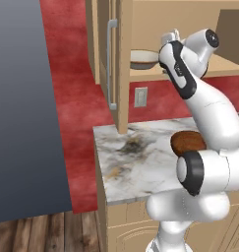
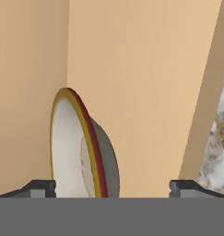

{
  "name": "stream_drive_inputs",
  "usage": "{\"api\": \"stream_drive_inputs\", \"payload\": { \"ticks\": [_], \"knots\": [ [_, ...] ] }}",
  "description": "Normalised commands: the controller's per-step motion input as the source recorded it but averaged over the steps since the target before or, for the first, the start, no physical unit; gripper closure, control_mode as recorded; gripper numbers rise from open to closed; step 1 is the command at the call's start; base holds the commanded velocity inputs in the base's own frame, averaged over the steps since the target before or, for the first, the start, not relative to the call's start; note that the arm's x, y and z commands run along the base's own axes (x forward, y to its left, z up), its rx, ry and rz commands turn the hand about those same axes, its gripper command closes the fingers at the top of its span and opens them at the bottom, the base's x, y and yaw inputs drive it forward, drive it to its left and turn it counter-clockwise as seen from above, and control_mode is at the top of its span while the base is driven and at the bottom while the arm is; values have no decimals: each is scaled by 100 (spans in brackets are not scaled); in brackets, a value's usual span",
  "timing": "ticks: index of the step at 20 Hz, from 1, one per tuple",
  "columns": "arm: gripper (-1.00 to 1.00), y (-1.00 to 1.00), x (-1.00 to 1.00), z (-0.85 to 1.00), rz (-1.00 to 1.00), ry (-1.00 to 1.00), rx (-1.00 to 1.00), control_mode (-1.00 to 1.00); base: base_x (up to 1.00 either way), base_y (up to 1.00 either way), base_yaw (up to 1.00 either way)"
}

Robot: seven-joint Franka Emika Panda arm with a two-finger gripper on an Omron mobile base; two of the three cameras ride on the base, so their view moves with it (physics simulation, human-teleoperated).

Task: Open the cabinet. Pick the bowls from the counter and place them in the cabinet. Then close the cabinet.

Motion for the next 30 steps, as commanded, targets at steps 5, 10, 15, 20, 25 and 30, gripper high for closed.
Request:
{"api": "stream_drive_inputs", "payload": {
  "ticks": [5, 10, 15, 20, 25, 30],
  "knots": [
    [-100, -2, -72, 7, -10, 0, 0, -100, 0, 0, 0],
    [-100, -6, -60, -3, -1, 0, 0, -100, 0, 0, 0],
    [-100, -6, -45, -10, 0, 0, 0, -100, 0, 0, 0],
    [-100, -10, -27, -13, 0, 0, 0, -100, 0, 0, 0],
    [-100, -12, -8, -11, 0, 0, 0, -100, 0, 0, 0],
    [-100, -9, -2, -17, 0, 2, 0, -100, 0, 0, 0]
  ]
}}
